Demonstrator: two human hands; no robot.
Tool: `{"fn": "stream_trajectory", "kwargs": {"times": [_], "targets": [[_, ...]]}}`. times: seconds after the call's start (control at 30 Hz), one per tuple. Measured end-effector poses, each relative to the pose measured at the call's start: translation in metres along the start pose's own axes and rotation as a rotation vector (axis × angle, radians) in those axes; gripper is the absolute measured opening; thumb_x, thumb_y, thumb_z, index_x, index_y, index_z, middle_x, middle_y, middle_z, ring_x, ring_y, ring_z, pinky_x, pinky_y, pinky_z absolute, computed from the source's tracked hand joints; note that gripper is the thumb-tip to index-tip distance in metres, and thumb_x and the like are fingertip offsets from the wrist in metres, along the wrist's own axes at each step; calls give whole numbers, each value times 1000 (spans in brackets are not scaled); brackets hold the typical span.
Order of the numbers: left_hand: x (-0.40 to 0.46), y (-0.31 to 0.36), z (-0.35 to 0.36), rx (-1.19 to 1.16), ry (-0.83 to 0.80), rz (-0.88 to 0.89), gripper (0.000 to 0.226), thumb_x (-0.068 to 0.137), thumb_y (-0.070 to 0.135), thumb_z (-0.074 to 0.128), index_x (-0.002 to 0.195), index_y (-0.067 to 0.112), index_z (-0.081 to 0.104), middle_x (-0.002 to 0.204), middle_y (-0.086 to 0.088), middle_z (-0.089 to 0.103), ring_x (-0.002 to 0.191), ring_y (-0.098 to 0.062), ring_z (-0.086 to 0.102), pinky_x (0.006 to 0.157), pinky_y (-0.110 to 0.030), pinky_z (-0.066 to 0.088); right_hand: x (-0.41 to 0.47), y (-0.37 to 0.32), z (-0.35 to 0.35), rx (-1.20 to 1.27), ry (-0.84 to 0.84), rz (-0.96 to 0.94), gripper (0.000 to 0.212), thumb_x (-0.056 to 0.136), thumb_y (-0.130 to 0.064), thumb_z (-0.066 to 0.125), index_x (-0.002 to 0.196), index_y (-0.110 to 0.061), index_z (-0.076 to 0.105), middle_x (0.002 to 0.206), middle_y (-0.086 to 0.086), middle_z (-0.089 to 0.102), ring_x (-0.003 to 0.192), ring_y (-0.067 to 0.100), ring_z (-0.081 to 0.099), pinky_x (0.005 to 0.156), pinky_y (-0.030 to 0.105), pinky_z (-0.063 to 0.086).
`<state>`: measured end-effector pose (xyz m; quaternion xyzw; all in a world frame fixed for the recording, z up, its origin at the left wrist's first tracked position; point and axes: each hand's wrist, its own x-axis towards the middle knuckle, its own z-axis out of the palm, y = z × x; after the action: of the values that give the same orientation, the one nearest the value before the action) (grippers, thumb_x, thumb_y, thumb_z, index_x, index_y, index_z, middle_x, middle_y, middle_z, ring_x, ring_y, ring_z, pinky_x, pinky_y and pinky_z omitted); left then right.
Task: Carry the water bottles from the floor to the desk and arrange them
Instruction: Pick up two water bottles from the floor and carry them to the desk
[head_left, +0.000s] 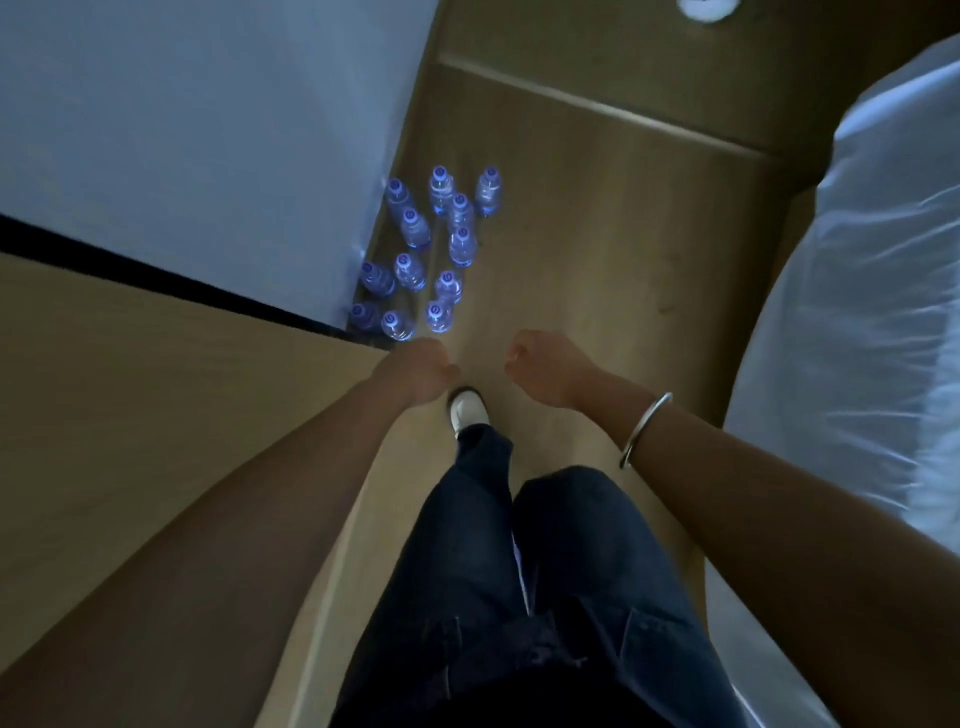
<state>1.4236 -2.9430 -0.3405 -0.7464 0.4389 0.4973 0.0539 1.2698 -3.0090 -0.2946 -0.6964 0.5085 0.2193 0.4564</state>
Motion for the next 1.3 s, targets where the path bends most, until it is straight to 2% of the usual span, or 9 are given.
{"fn": "stream_trajectory", "kwargs": {"times": [0.07, 0.13, 0.23, 0.43, 0.77, 0.93, 1.1, 1.23, 1.3], "targets": [[22, -11, 9, -55, -4, -70, 30, 91, 29, 51, 111, 8, 59, 128, -13, 54, 120, -28, 49, 100, -33, 36, 23, -7, 5, 137, -15, 7, 22, 84, -5, 43, 81, -2, 65, 75, 10, 60, 73, 22, 61, 63, 25, 49], [45, -23, 21, -120, -21, -134, 43, 91, 32, 52, 127, 10, 49, 134, -11, 51, 124, -27, 46, 101, -31, 34, 53, 2, 15, 181, -71, -61, 24, 73, 0, 47, 54, -13, 54, 62, 8, 55, 58, 19, 57, 49, 23, 45], [93, -40, 40, -212, 1, -210, 50, 90, 33, 54, 133, 11, 44, 132, -11, 53, 122, -27, 49, 98, -29, 36, 107, 24, 37, 24, -41, -10, 17, 93, -12, 40, 80, -12, 51, 90, 7, 49, 84, 19, 45, 73, 25, 33], [208, -74, 88, -285, 33, -275, 66, 88, 31, 59, 143, 12, 28, 137, -14, 45, 127, -28, 43, 102, -34, 34, 230, 72, 82, 27, -108, 69, 31, 92, -15, 43, 120, -4, 52, 122, 13, 57, 113, 28, 52, 92, 28, 38], [368, -128, 162, -420, 317, -309, 87, 82, 36, 67, 148, 13, 15, 149, -12, 29, 138, -28, 30, 110, -36, 27, 393, 118, 135, -90, -119, -35, 62, 92, -30, 50, 146, -15, 23, 144, 10, 37, 133, 23, 38, 107, 32, 31], [419, -155, 183, -511, 437, -297, 89, 68, 51, 75, 138, 10, 36, 129, -16, 51, 118, -33, 51, 98, -43, 43, 454, 113, 143, -32, -1, -107, 69, 90, -31, 56, 147, -17, 20, 140, 10, 36, 130, 21, 38, 99, 22, 29], [441, -162, 181, -609, 526, -261, 87, 54, 64, 68, 118, 8, 53, 104, -8, 63, 93, -22, 61, 77, -29, 49, 492, 104, 142, 1, 108, -161, 53, 82, -29, 63, 130, -14, 45, 117, 5, 51, 107, 16, 49, 80, 11, 32], [445, -167, 187, -693, 560, -158, 71, 62, 62, 63, 111, 11, 57, 100, -8, 64, 93, -25, 62, 81, -43, 52, 508, 96, 151, 50, 88, -241, 52, 56, -33, 63, 102, -9, 56, 101, 9, 60, 92, 21, 59, 83, 36, 49], [444, -168, 187, -703, 572, -122, 63, 66, 58, 64, 107, 10, 57, 98, -9, 64, 92, -27, 62, 81, -46, 51, 514, 93, 153, 61, 95, -237, 44, 61, -31, 68, 98, -14, 52, 98, 4, 56, 90, 17, 54, 84, 35, 48]]}}
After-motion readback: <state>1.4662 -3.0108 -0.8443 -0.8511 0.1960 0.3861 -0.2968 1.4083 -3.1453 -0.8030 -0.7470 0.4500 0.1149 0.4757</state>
